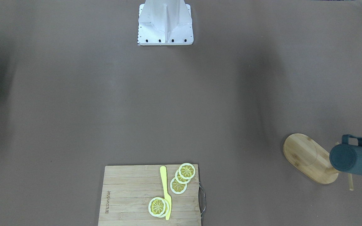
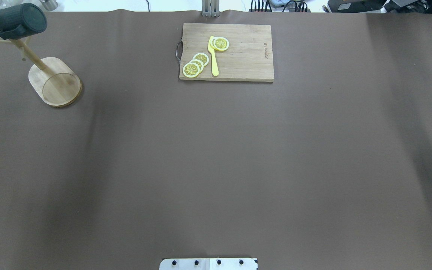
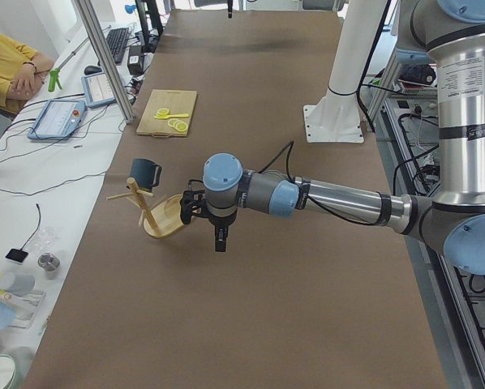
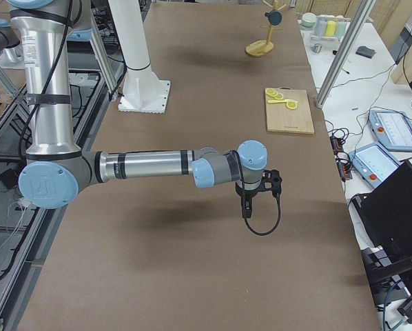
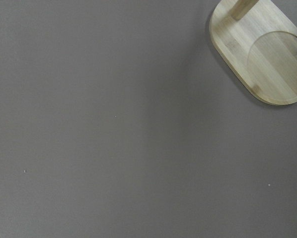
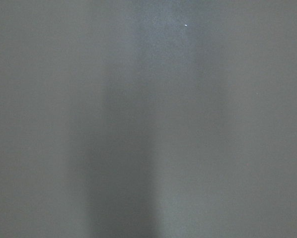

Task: Hang cup on storage rack

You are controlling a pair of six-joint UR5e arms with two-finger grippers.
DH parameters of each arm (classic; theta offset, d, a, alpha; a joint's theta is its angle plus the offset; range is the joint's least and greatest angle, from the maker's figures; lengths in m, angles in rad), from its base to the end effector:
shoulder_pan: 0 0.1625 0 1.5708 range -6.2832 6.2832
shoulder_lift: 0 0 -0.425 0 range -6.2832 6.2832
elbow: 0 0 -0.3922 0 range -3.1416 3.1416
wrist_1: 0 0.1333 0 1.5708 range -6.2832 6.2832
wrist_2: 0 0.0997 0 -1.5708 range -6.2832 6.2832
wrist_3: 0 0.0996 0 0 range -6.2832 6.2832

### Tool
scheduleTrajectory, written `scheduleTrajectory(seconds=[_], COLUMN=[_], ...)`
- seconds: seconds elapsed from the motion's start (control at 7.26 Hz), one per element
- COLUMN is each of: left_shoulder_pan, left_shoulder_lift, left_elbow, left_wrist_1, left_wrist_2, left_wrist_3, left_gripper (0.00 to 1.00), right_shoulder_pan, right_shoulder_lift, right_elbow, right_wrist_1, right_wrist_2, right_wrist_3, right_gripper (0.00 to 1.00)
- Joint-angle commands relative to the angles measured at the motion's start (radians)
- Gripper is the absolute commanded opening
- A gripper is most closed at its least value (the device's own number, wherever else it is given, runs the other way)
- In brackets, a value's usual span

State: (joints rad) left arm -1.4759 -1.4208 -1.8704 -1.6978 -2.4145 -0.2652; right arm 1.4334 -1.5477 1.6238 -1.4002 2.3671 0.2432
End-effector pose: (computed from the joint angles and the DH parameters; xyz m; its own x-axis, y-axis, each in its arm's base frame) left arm -0.0171 -0.4419 0.5607 0.6438 0.0058 -0.7652 0.0804 0.9939 0.0752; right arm -0.0090 -0.5182 0.6008 0.6812 -0.0295 0.7315 -0.0322 0.9970 0.0701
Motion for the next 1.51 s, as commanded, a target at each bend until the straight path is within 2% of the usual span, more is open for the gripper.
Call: scheduleTrajectory(seconds=[0.0,0.55,0.69,0.83,1.38], left_shoulder_pan=[0.038,0.042,0.042,0.042,0.045], left_shoulder_lift=[0.042,0.057,0.057,0.059,0.043], left_elbow=[0.016,0.011,0.010,0.025,0.027], left_wrist_1=[-0.127,-0.135,-0.135,-0.134,-0.135], left_wrist_2=[0.008,0.012,0.065,0.077,0.068], left_wrist_3=[0.001,0.004,0.021,0.053,0.054], left_gripper=[0.98,0.98,0.98,0.98,0.98], right_shoulder_pan=[0.002,0.002,0.002,0.002,0.002], right_shoulder_lift=[-0.002,0.005,0.006,0.005,-0.005], right_elbow=[-0.001,-0.002,-0.002,-0.002,0.007], right_wrist_1=[0.003,0.004,0.004,0.006,0.013], right_wrist_2=[0.004,-0.005,-0.006,-0.005,0.003], right_wrist_3=[-0.001,-0.001,-0.001,-0.001,-0.001], right_gripper=[1.00,1.00,1.00,1.00,1.00])
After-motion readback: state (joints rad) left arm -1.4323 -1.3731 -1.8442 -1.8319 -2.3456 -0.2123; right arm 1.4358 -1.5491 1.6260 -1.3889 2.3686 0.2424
